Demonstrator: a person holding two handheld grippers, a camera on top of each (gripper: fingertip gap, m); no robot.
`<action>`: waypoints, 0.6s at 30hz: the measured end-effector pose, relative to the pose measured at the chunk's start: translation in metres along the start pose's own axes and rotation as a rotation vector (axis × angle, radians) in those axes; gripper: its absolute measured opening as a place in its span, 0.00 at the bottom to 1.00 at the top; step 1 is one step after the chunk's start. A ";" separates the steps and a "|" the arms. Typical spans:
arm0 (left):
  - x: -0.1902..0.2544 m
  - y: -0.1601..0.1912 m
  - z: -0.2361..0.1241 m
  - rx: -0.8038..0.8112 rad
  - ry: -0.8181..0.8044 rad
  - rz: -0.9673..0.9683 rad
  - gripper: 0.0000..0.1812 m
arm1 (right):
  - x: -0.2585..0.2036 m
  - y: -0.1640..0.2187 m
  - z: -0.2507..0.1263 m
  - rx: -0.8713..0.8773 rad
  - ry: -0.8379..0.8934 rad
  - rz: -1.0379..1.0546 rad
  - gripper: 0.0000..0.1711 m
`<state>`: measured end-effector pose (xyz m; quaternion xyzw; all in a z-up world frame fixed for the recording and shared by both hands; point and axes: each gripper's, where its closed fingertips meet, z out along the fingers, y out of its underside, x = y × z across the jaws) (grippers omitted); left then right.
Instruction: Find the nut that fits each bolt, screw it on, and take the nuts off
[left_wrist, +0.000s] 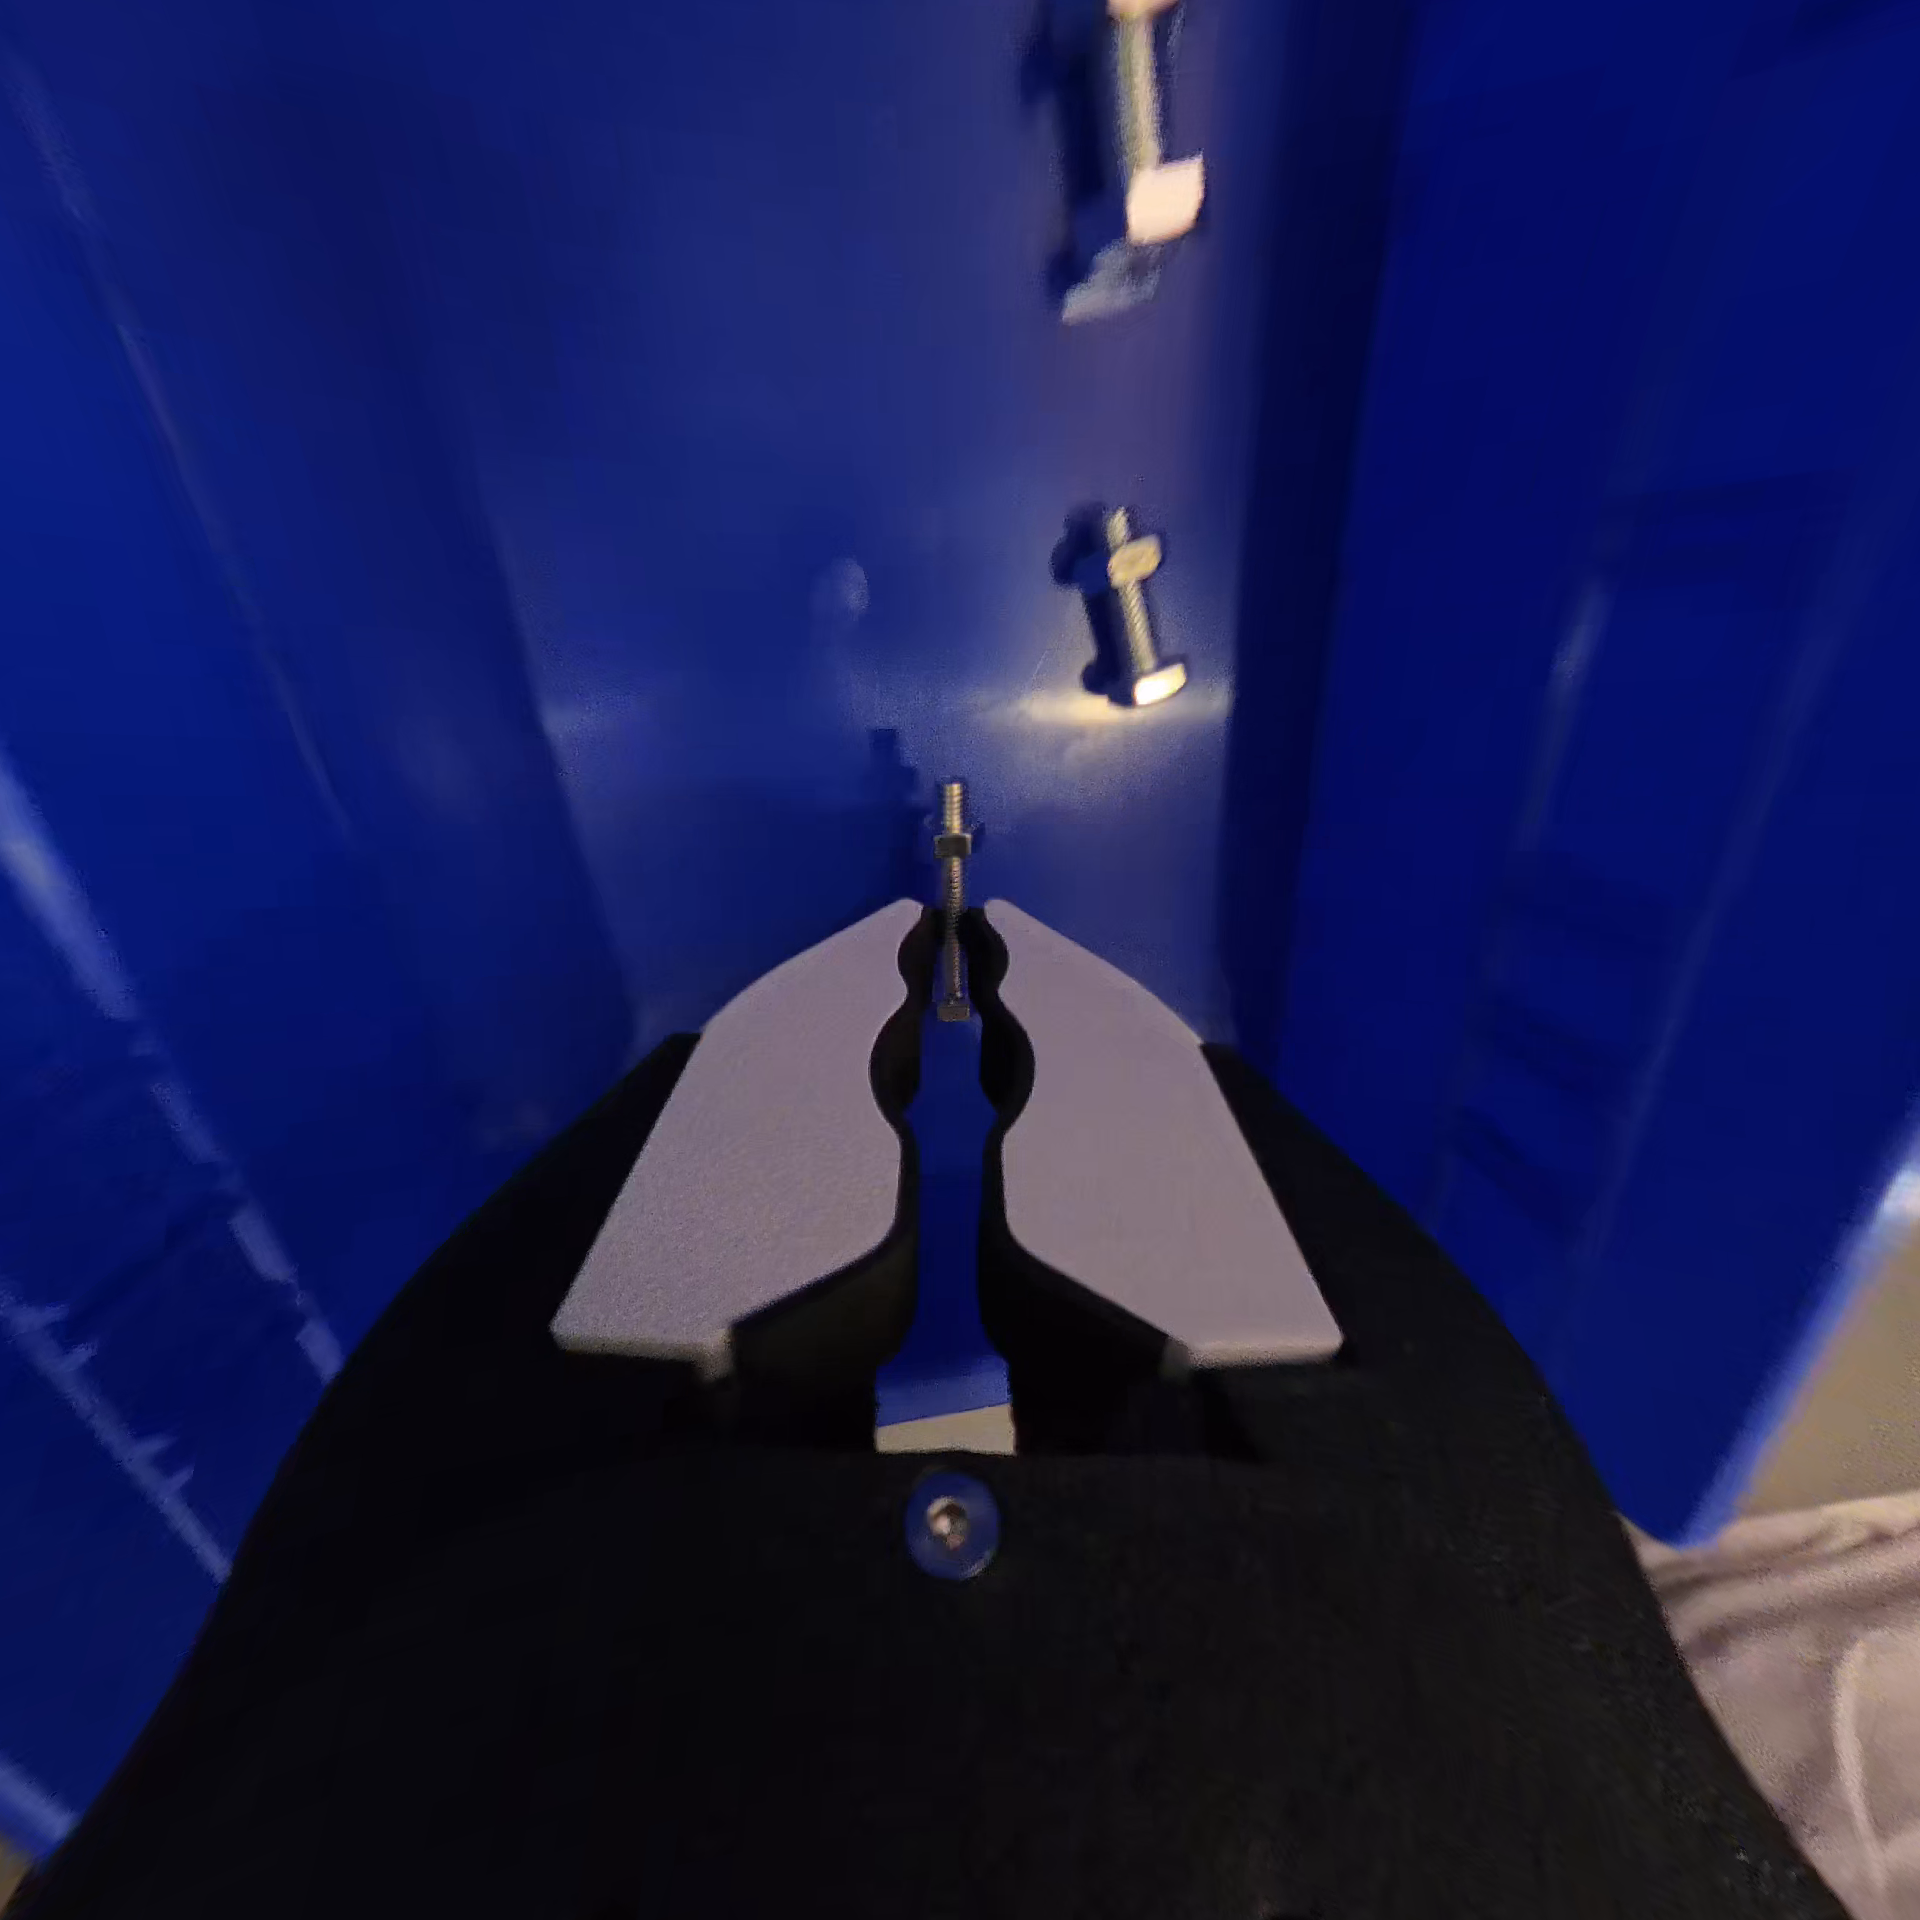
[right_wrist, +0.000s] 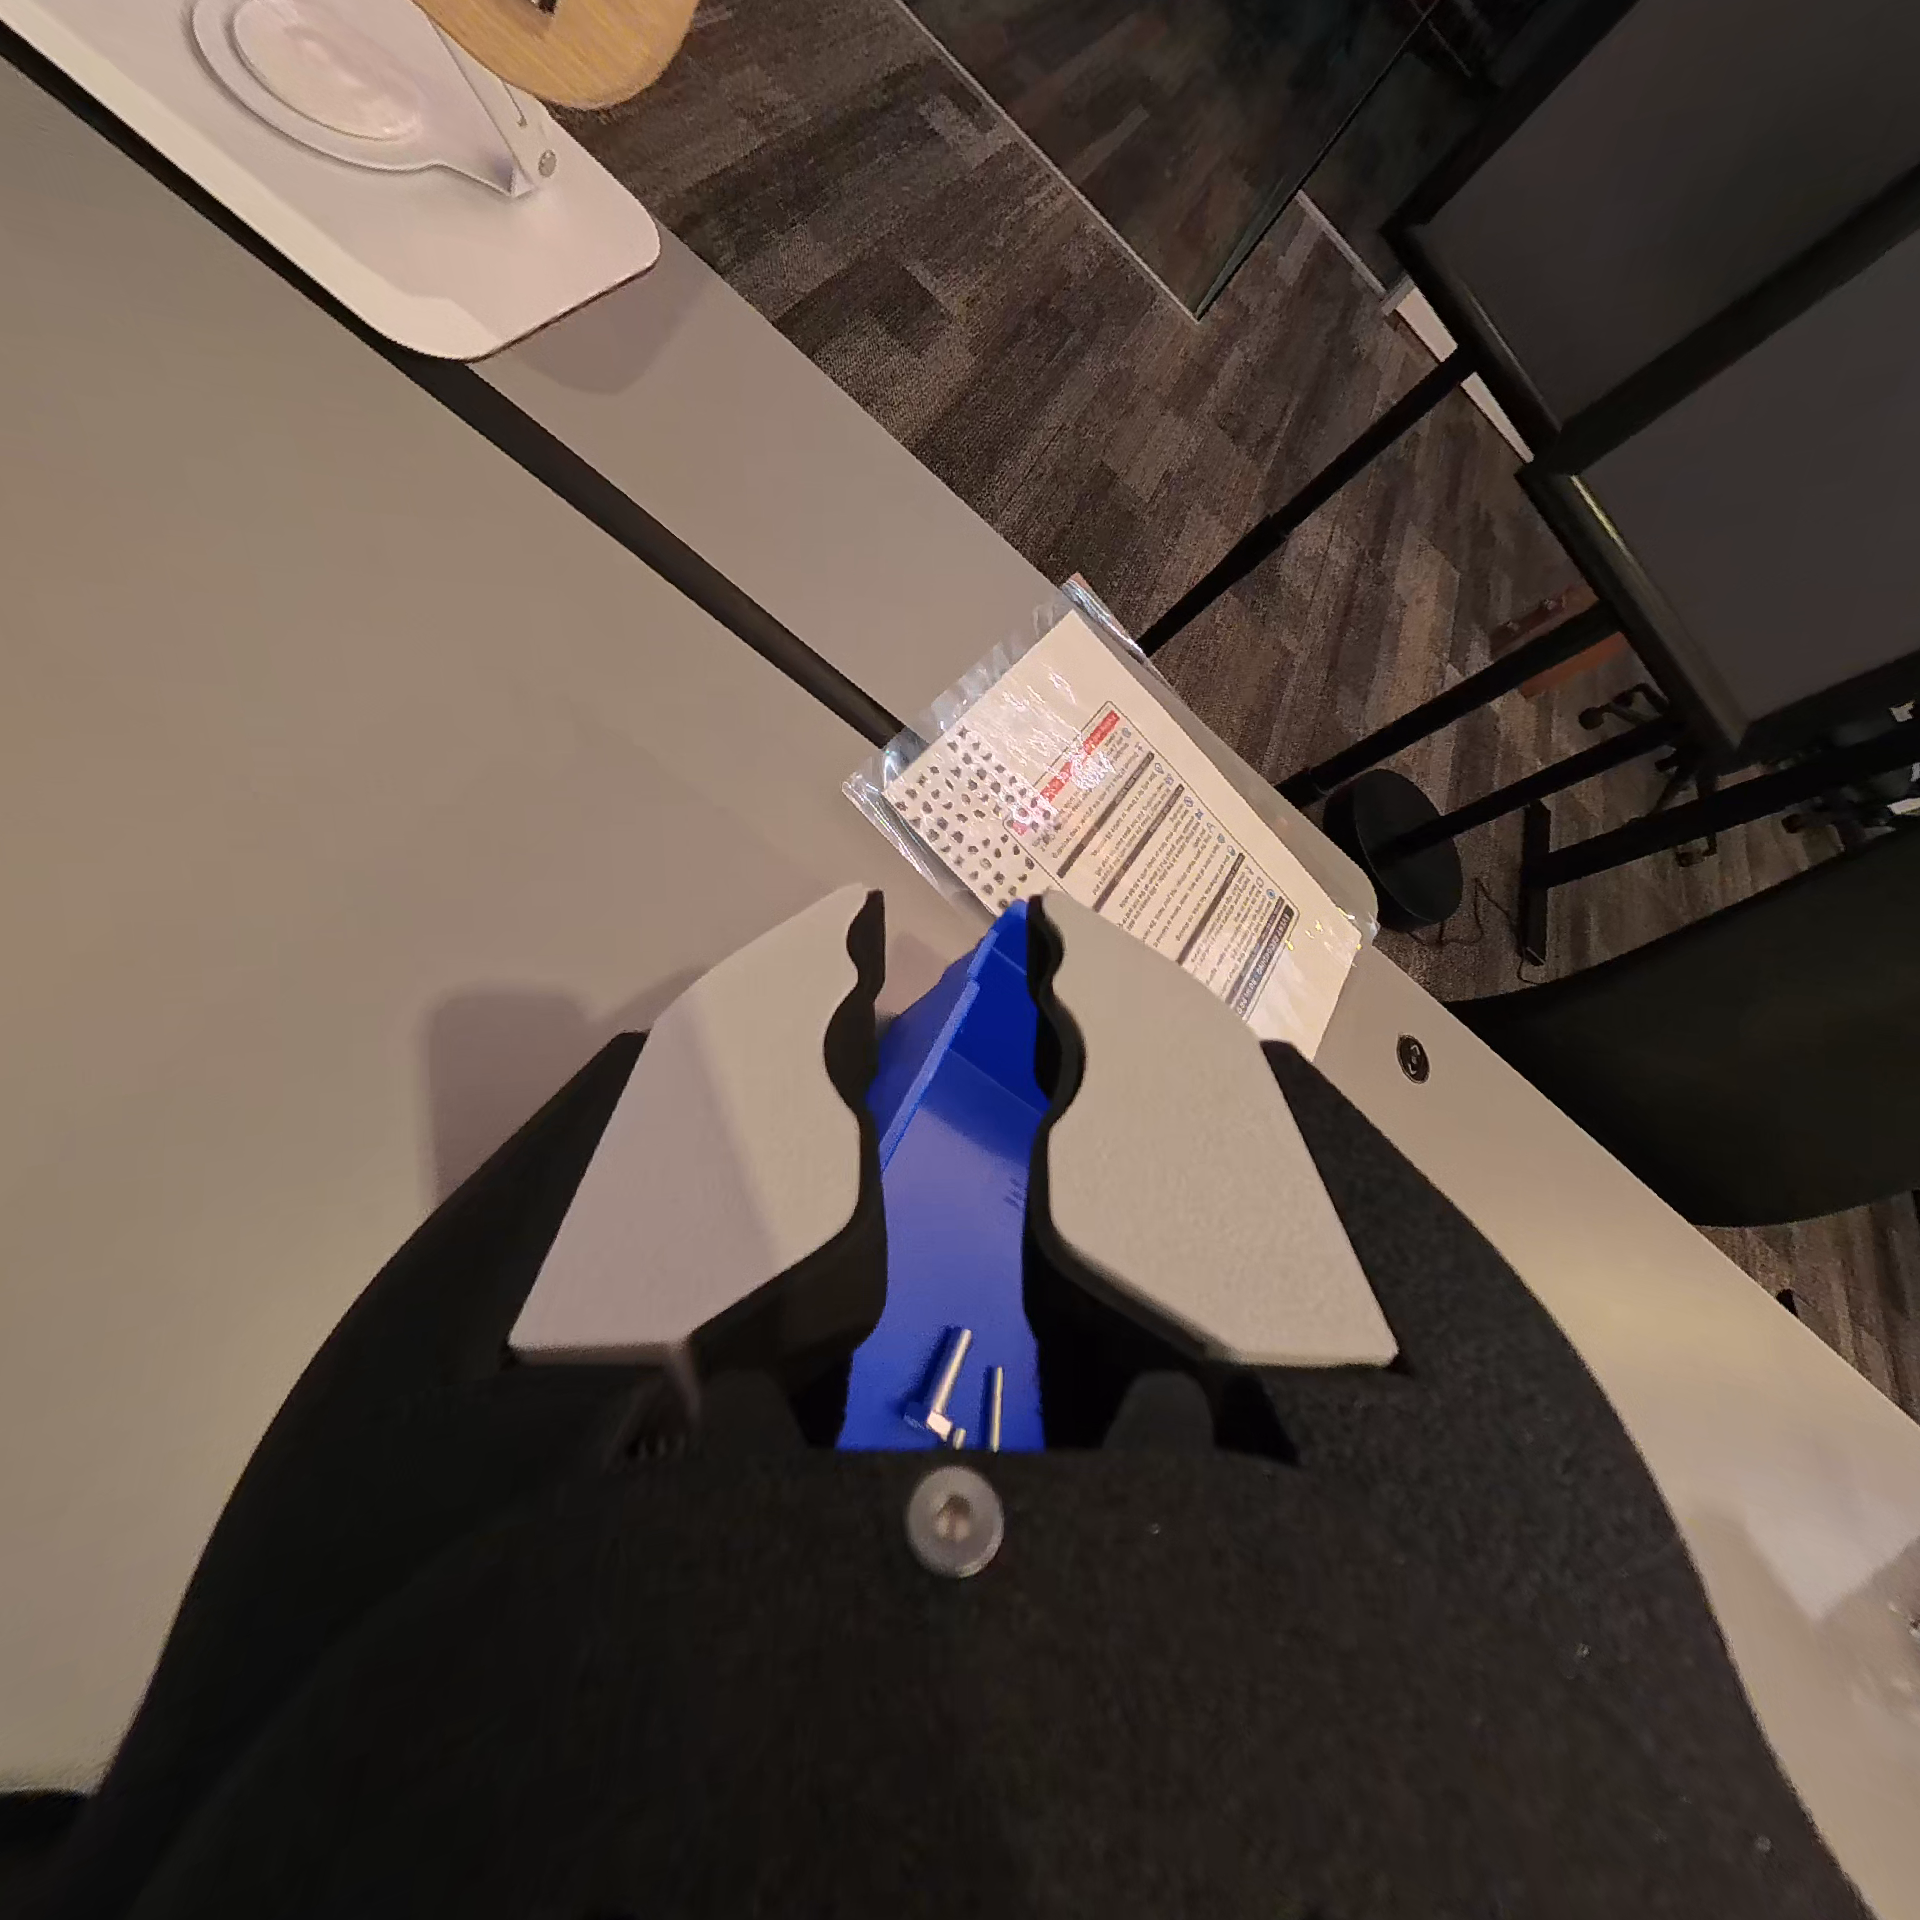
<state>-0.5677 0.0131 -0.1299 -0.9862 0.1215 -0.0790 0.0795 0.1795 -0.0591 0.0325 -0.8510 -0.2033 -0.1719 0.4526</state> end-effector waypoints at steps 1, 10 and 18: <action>0.002 -0.009 -0.012 0.087 0.032 -0.007 0.03 | -0.002 -0.002 -0.001 0.006 -0.003 -0.002 0.15; 0.215 -0.062 -0.188 0.904 0.662 0.608 0.03 | -0.093 -0.098 -0.042 0.392 -0.321 -0.040 0.14; 0.426 -0.008 -0.161 0.884 1.099 0.982 0.03 | -0.239 -0.180 -0.144 0.887 -1.008 0.050 0.14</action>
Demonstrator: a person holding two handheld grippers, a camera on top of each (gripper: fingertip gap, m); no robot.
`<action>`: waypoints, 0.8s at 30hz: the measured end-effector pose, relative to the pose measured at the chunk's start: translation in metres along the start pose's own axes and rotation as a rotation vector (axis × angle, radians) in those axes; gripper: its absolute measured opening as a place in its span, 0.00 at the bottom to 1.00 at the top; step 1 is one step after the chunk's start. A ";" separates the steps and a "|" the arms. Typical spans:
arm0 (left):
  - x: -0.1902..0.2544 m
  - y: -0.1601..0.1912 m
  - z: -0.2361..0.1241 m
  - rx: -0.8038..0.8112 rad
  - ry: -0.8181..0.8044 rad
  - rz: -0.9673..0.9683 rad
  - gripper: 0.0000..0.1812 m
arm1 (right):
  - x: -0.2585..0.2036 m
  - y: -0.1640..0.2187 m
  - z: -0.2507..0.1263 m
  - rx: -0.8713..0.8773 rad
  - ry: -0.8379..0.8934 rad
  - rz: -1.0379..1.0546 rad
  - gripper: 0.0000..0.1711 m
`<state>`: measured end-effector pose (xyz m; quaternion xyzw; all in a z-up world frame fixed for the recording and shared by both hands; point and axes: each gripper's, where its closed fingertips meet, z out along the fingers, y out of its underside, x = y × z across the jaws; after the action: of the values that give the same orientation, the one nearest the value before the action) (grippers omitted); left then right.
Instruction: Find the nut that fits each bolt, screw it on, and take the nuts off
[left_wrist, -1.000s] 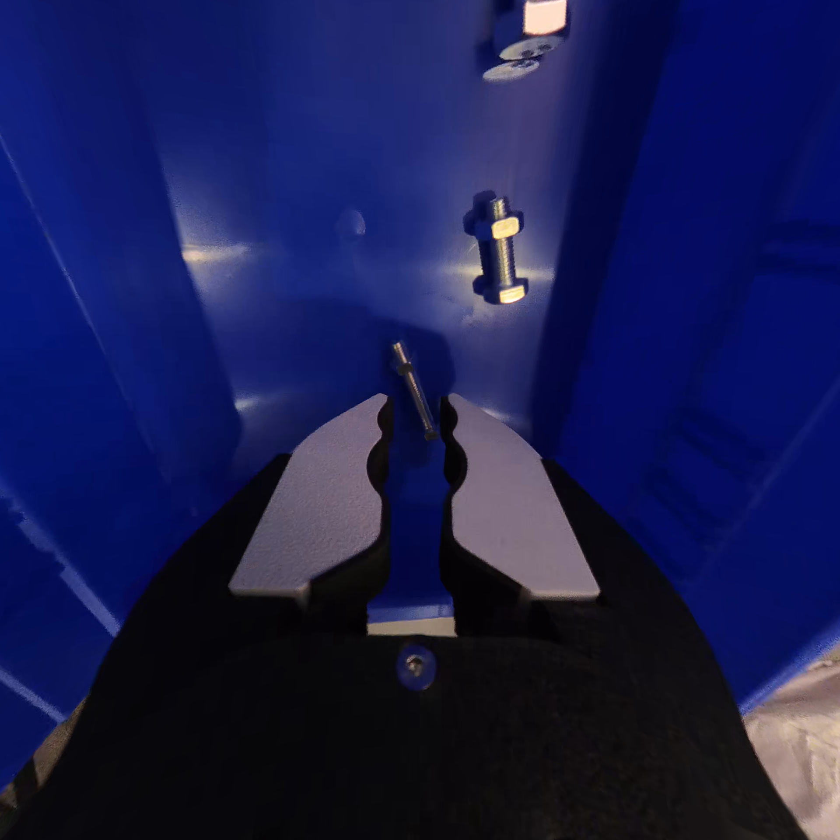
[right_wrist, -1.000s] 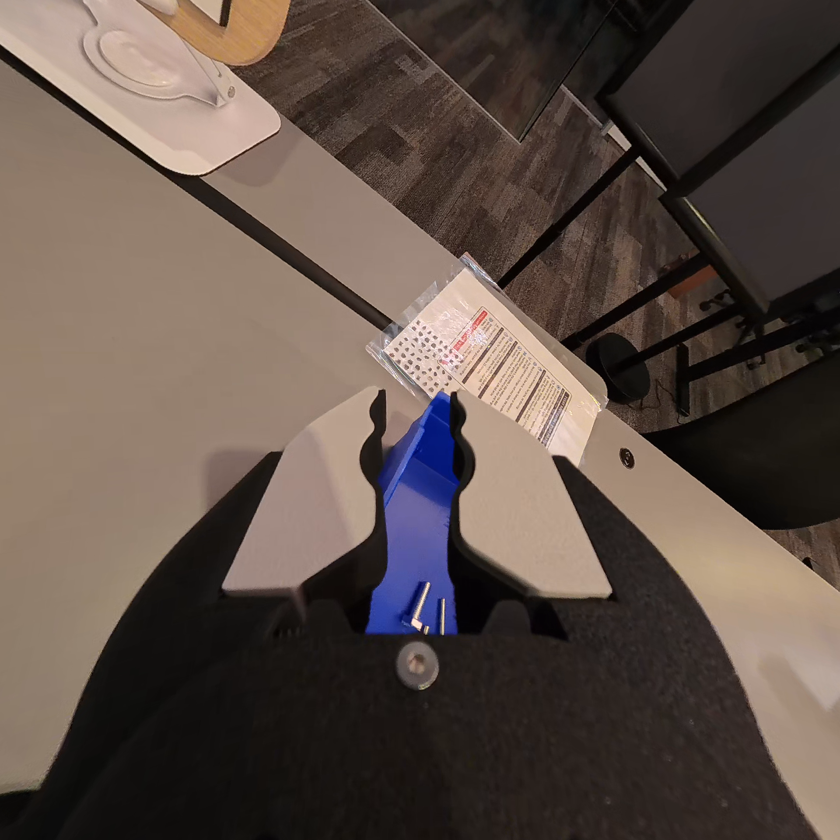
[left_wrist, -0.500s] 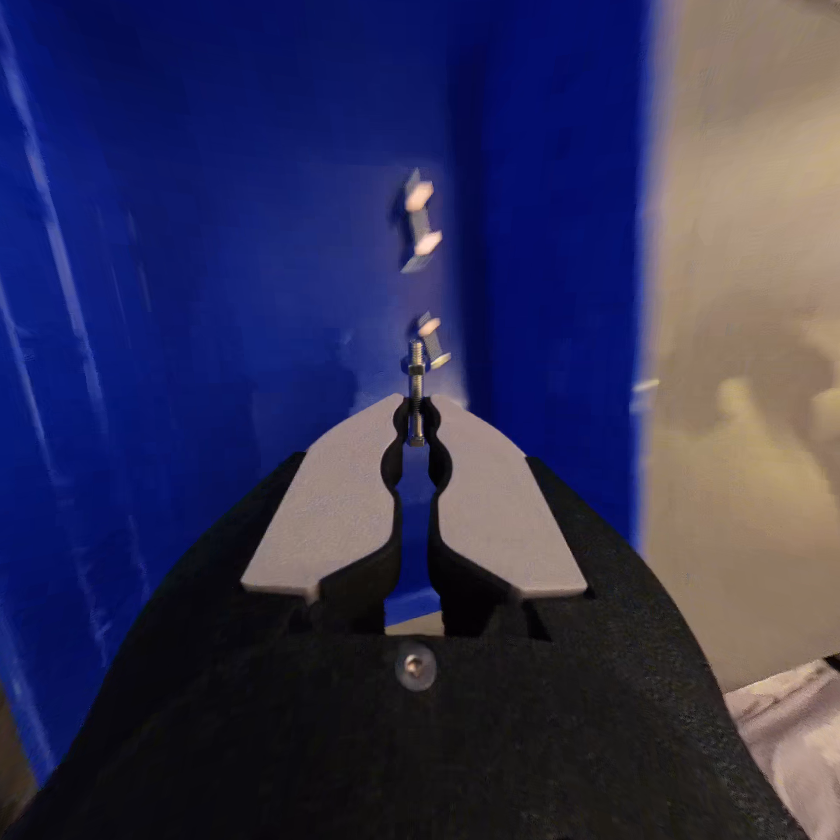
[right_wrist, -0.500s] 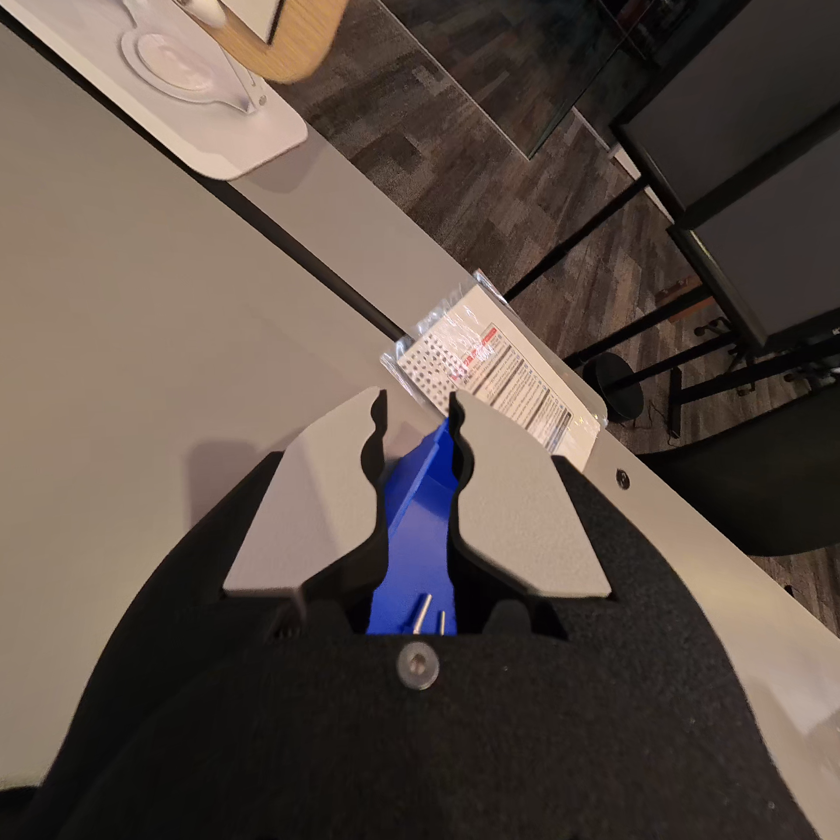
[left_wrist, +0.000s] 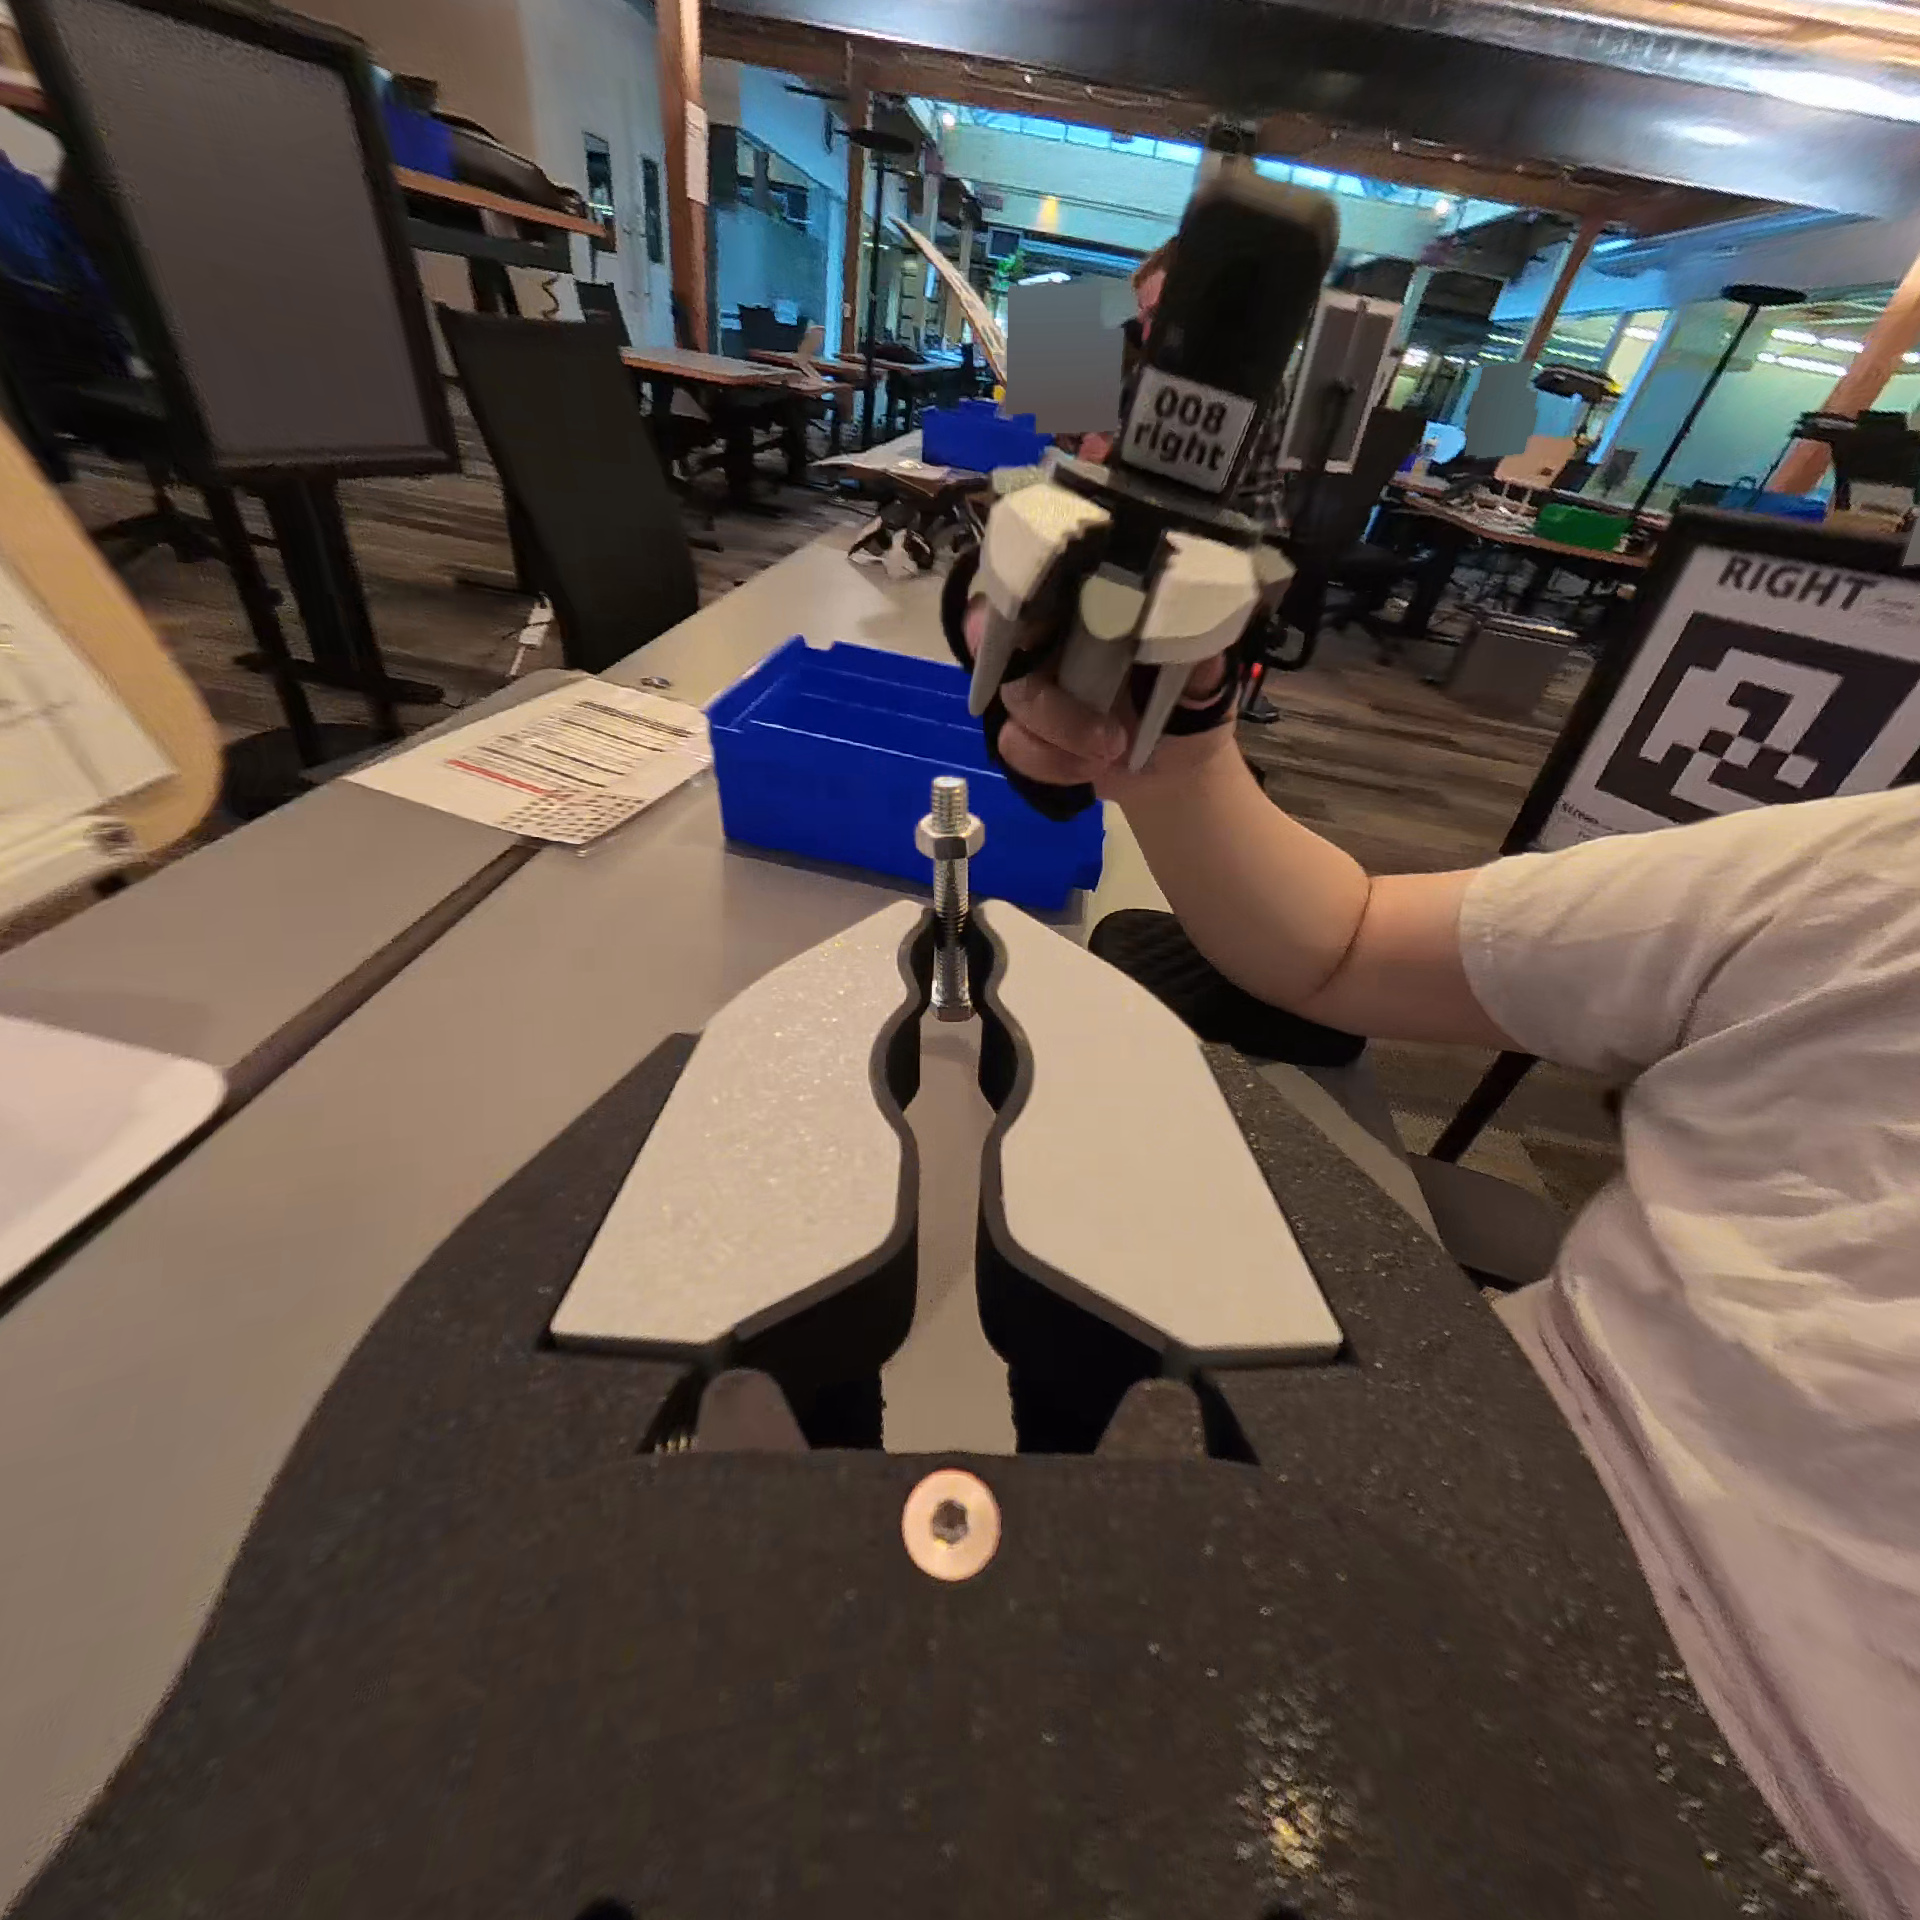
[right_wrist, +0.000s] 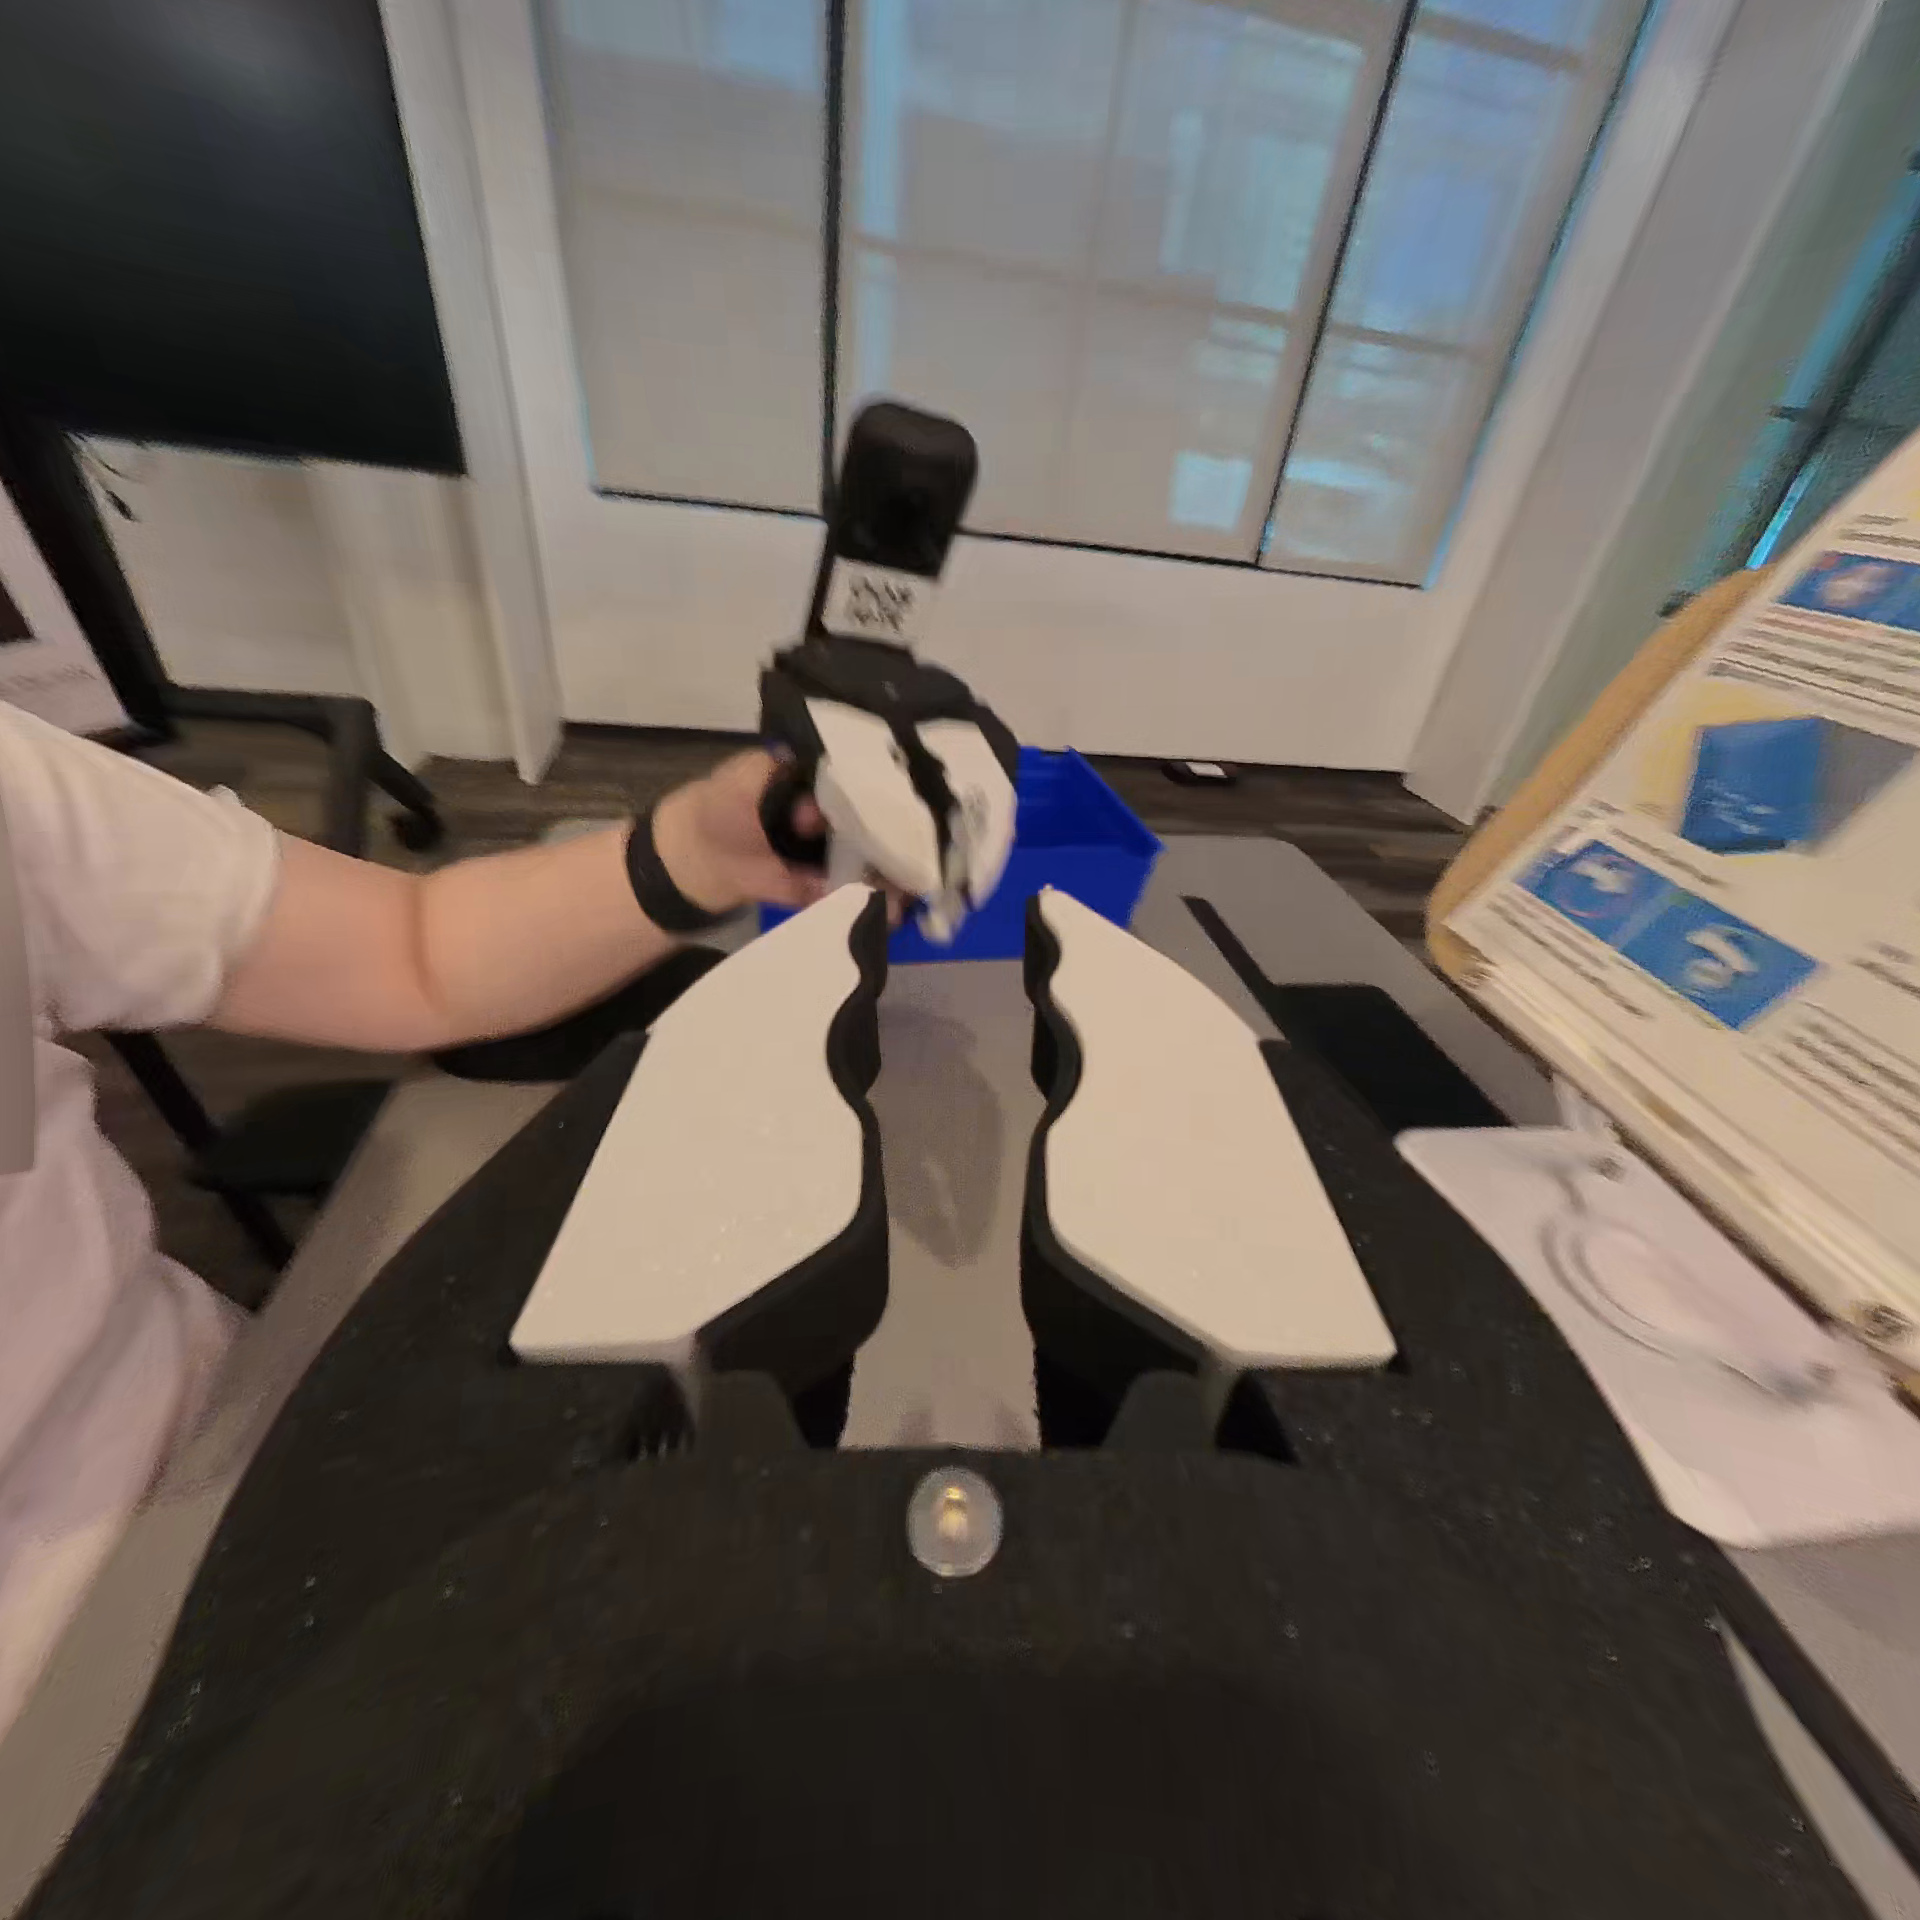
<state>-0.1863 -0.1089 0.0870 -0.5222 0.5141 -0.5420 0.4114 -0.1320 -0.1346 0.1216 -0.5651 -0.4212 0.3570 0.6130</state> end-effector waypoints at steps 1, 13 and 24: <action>0.002 0.008 0.013 -0.004 0.004 0.010 0.03 | -0.004 -0.001 0.005 0.019 -0.011 0.017 0.14; 0.019 0.018 0.037 0.006 0.039 0.038 0.03 | -0.011 0.029 0.031 -0.024 -0.084 0.142 0.10; 0.018 0.018 0.037 0.013 0.044 0.015 0.03 | -0.007 0.032 0.031 -0.012 -0.092 0.193 0.10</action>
<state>-0.1536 -0.1338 0.0693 -0.5035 0.5234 -0.5538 0.4073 -0.1624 -0.1252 0.0890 -0.5895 -0.3947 0.4376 0.5525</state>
